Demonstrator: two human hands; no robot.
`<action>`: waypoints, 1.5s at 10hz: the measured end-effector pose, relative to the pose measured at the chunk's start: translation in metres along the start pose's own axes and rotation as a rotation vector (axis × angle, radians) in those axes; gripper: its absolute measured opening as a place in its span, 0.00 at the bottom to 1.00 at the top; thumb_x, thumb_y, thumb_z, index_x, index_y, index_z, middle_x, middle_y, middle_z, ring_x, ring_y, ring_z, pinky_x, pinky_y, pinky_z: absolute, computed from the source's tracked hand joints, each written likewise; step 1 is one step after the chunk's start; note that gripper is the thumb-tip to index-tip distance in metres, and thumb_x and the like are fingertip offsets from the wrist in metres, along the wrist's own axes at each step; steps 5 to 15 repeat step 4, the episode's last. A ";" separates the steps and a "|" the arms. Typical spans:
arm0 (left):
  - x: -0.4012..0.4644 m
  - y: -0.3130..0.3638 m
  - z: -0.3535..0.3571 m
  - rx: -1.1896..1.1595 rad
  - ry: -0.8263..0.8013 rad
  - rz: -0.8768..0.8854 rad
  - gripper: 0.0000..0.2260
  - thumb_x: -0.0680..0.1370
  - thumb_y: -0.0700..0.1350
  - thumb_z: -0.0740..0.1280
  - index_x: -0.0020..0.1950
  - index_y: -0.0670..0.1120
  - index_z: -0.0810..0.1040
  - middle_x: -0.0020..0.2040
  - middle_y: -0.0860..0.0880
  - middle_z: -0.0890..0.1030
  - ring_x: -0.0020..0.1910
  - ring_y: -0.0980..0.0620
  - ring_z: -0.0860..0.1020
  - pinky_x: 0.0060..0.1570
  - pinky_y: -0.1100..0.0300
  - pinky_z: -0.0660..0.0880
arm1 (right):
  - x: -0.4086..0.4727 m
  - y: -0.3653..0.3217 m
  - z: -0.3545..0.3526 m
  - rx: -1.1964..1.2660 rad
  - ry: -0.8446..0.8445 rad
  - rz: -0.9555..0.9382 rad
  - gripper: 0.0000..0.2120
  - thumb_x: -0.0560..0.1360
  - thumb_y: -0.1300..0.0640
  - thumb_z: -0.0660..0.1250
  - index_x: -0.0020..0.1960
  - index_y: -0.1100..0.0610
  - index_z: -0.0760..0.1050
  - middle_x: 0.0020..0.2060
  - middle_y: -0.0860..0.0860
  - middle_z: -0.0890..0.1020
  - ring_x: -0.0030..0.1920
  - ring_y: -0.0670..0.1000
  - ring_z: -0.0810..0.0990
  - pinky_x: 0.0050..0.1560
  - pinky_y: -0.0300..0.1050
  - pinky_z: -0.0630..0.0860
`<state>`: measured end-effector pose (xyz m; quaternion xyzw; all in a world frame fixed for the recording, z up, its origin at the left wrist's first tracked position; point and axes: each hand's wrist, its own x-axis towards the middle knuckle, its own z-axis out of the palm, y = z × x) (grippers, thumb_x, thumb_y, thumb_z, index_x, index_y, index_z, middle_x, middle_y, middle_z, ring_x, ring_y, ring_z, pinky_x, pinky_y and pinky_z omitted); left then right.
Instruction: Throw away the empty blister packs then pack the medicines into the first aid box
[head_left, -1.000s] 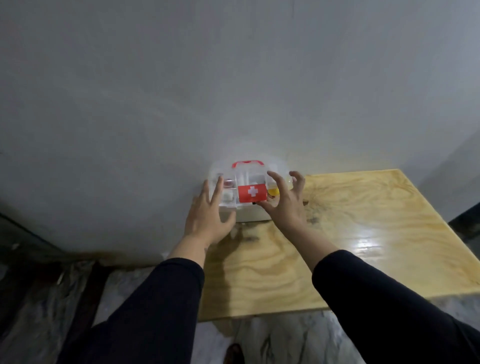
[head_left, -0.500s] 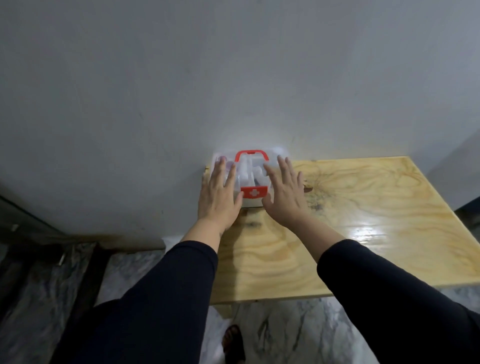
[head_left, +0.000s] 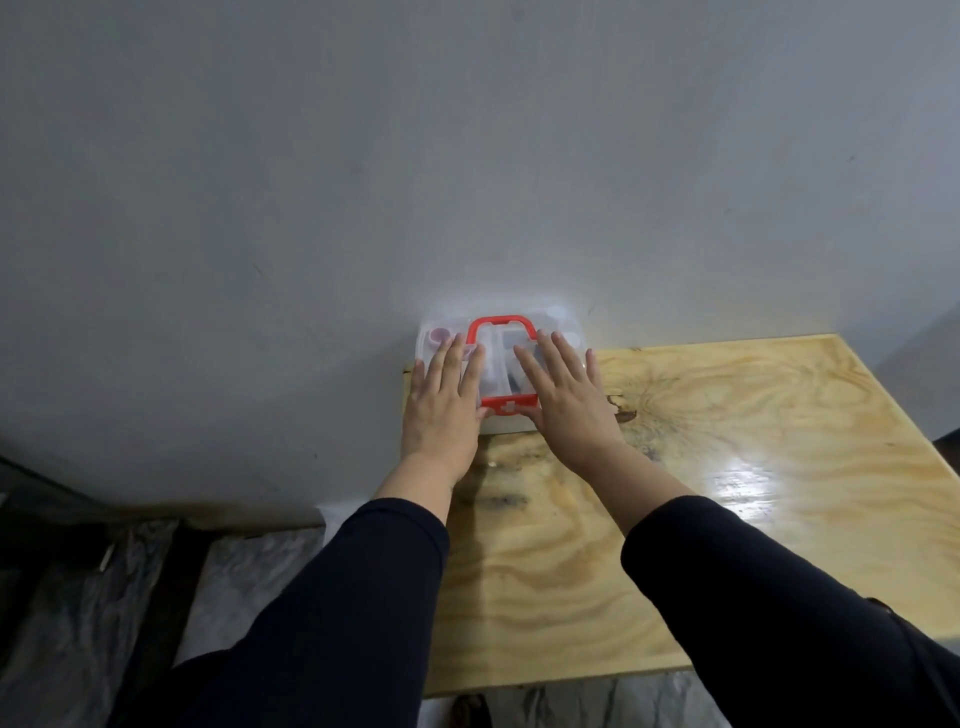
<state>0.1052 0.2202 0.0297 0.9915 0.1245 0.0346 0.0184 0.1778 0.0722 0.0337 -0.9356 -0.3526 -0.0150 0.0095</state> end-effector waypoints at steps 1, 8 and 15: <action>-0.002 0.000 -0.005 0.008 -0.032 -0.004 0.31 0.83 0.52 0.54 0.79 0.48 0.39 0.80 0.45 0.38 0.78 0.46 0.37 0.77 0.47 0.41 | -0.001 0.002 -0.004 -0.005 -0.018 0.000 0.33 0.79 0.41 0.50 0.77 0.50 0.39 0.78 0.54 0.42 0.77 0.56 0.37 0.75 0.57 0.39; -0.015 -0.012 -0.051 -0.271 0.007 0.038 0.27 0.81 0.57 0.50 0.79 0.49 0.51 0.80 0.50 0.54 0.79 0.50 0.53 0.76 0.56 0.51 | -0.002 0.015 -0.103 0.366 -0.152 0.007 0.39 0.78 0.47 0.61 0.77 0.50 0.37 0.78 0.50 0.45 0.78 0.52 0.45 0.76 0.55 0.49; -0.015 -0.012 -0.051 -0.271 0.007 0.038 0.27 0.81 0.57 0.50 0.79 0.49 0.51 0.80 0.50 0.54 0.79 0.50 0.53 0.76 0.56 0.51 | -0.002 0.015 -0.103 0.366 -0.152 0.007 0.39 0.78 0.47 0.61 0.77 0.50 0.37 0.78 0.50 0.45 0.78 0.52 0.45 0.76 0.55 0.49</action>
